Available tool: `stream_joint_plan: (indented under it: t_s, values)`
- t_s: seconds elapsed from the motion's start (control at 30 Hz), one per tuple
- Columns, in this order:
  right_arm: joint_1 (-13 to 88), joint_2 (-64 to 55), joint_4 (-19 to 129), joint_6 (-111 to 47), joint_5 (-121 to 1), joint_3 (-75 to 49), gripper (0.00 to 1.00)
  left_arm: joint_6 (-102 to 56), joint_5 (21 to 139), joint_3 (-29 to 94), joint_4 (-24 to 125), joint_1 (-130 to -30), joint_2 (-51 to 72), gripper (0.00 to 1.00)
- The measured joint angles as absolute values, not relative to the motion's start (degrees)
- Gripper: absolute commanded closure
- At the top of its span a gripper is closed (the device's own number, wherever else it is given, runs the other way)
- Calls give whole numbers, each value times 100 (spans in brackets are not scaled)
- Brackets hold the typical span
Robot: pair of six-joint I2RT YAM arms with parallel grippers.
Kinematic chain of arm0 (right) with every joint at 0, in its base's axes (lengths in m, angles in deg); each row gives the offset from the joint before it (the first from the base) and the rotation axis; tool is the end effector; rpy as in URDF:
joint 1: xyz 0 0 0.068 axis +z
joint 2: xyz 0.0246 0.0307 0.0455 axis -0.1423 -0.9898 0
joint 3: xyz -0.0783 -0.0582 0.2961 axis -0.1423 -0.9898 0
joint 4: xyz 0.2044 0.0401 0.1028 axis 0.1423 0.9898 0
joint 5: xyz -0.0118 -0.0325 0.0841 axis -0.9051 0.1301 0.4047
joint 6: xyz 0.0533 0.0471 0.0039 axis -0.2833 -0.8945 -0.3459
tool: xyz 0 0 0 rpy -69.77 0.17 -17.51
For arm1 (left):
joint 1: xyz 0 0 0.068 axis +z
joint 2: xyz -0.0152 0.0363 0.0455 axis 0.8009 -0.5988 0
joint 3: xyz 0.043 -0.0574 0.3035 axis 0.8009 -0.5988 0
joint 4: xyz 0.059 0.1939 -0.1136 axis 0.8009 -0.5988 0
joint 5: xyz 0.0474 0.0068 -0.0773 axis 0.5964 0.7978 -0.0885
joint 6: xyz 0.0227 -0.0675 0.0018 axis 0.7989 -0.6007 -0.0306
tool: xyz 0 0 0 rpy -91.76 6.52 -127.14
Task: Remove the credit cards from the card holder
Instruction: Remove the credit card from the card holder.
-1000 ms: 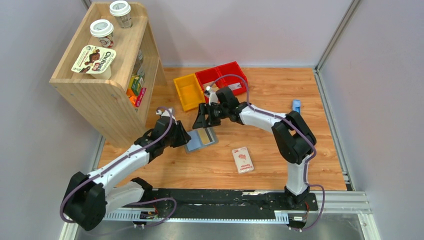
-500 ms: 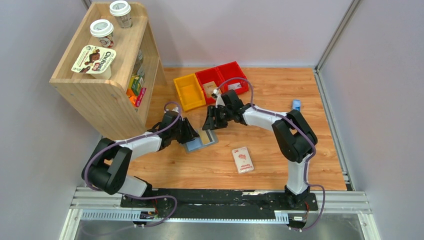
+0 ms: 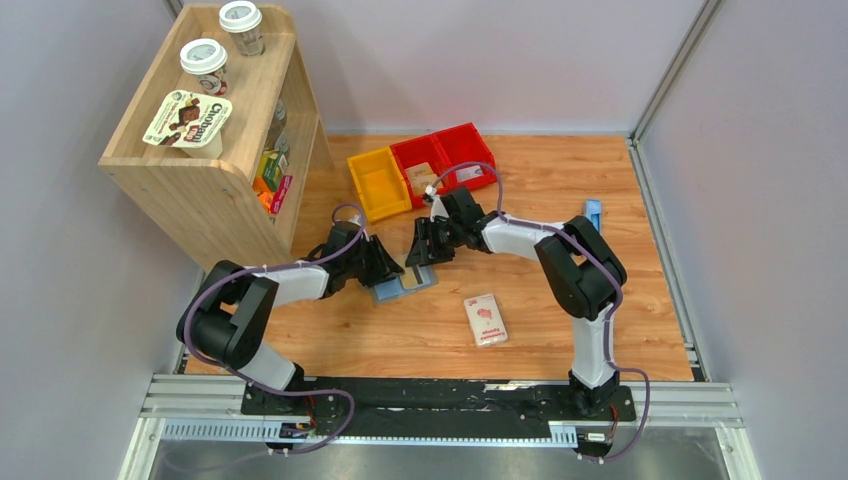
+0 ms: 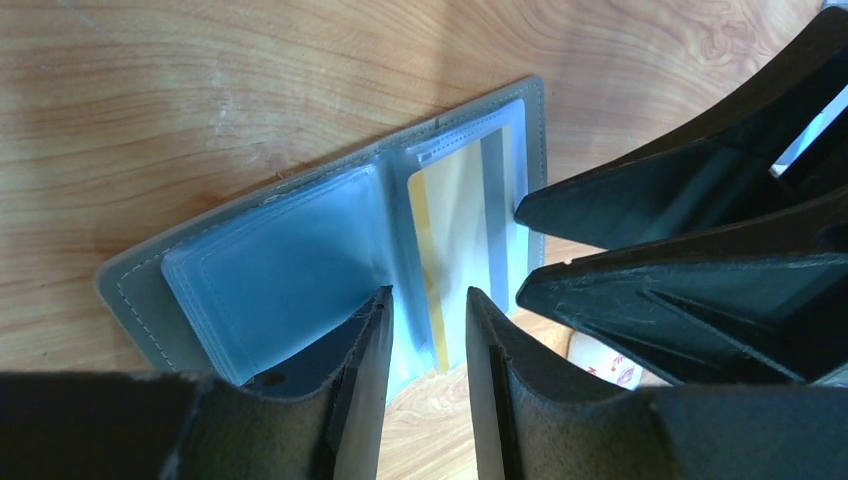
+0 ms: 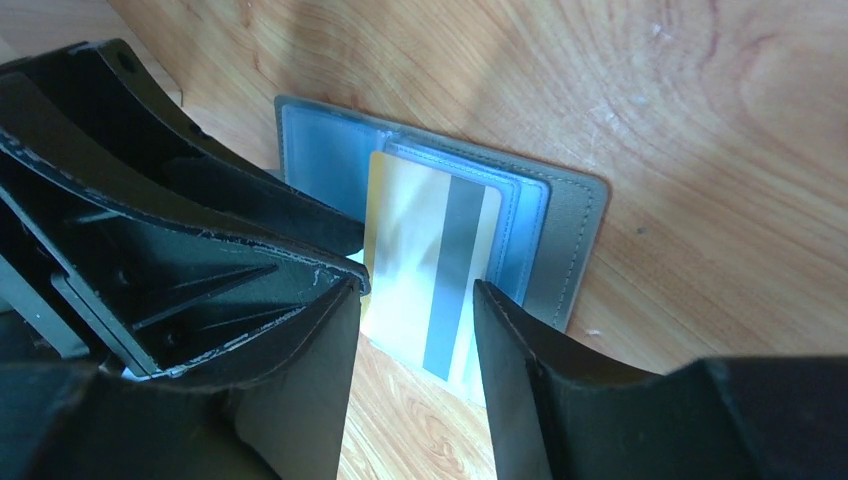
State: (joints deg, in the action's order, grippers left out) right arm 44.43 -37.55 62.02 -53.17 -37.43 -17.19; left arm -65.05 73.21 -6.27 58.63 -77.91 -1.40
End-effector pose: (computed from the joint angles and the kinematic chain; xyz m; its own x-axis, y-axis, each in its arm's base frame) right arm 0.3228 0.2734 0.1929 -0.9100 -0.1682 -0.3789 -0.3892 0.6612 0.6414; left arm 0.2433 -0.1285 0.1885 -0.8367 -0.4692 -0.2825 -0.1671 0.7098 -0.6843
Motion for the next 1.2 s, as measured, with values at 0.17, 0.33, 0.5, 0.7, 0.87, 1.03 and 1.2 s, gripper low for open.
stream_joint_plan:
  t_s: [0.17, 0.33, 0.5, 0.7, 0.87, 1.03, 1.2]
  values:
    - [4461, -3755, 6066, -5387, -3627, -1846, 49, -6658, 7173, -730, 6182, -7734, -223, 59]
    - [4478, -3755, 5996, -5411, -3592, -1888, 49, -6811, 7031, -874, 6519, -7699, -232, 59]
    - [4478, -3755, 5952, -5435, -3581, -1912, 49, -6977, 6904, -1049, 6914, -7673, -232, 65]
    - [4476, -3755, 5926, -5457, -3581, -1940, 50, -7099, 6845, -1311, 7345, -7664, -186, 77]
    - [4474, -3759, 5913, -5476, -3579, -1940, 50, -7169, 6792, -1495, 7710, -7664, -66, 87]
    - [4474, -3799, 5824, -5535, -3550, -1940, 50, -7187, 6760, -1582, 8036, -7662, 0, 93]
    - [4463, -3823, 5754, -5568, -3496, -1940, 50, -7187, 6736, -1593, 8130, -7642, 2, 88]
